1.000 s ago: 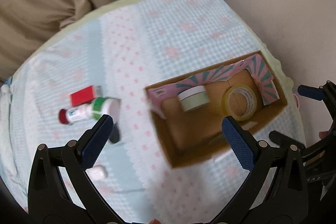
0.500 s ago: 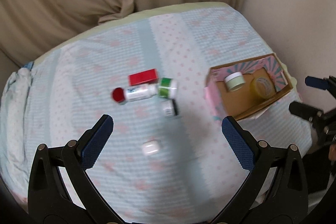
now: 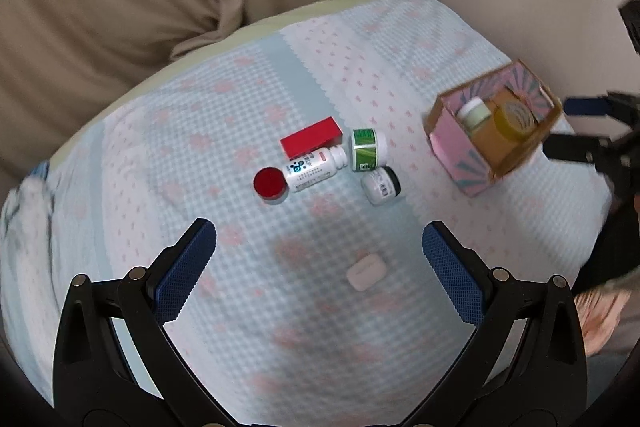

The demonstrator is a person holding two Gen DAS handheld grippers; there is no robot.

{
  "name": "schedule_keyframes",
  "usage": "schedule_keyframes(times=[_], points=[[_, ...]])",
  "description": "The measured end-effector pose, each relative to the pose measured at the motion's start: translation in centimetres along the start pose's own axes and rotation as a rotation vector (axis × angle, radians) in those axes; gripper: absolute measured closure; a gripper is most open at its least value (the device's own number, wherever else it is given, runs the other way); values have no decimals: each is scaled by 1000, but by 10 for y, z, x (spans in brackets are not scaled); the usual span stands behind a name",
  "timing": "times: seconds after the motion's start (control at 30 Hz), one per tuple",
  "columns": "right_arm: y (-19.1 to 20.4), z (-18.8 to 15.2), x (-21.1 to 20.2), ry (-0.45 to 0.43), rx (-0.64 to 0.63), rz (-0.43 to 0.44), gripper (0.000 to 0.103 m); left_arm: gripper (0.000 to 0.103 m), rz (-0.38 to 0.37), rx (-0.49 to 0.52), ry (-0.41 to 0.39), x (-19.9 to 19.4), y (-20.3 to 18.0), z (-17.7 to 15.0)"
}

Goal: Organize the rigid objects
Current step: 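Move both tools back toward the remaining bottles and jars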

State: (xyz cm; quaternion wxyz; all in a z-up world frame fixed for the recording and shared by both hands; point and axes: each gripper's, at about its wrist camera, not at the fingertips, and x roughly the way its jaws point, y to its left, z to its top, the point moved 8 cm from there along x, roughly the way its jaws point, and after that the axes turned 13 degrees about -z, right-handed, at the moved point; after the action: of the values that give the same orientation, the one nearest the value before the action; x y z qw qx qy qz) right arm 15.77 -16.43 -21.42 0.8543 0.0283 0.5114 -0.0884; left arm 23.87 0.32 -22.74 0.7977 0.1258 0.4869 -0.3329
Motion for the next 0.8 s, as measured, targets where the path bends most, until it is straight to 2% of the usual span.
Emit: schedule_keyframes(times=[0.23,0.37,0.47,0.63,0.8], points=[[29,13,37,80,119,3,1,0,-61,178,45,39,18,15],[32,22,67,145,192,9,1,0,-57,257,78,69,25,23],[29,30,90,183,255,20,1,3,-65,315,116,101,28,28],[24,47,137,222,314,5,1,13,-75,399,196,160,32,27],[25,55,187,268,341,8,1,14,-86,470,255,217,35,24]])
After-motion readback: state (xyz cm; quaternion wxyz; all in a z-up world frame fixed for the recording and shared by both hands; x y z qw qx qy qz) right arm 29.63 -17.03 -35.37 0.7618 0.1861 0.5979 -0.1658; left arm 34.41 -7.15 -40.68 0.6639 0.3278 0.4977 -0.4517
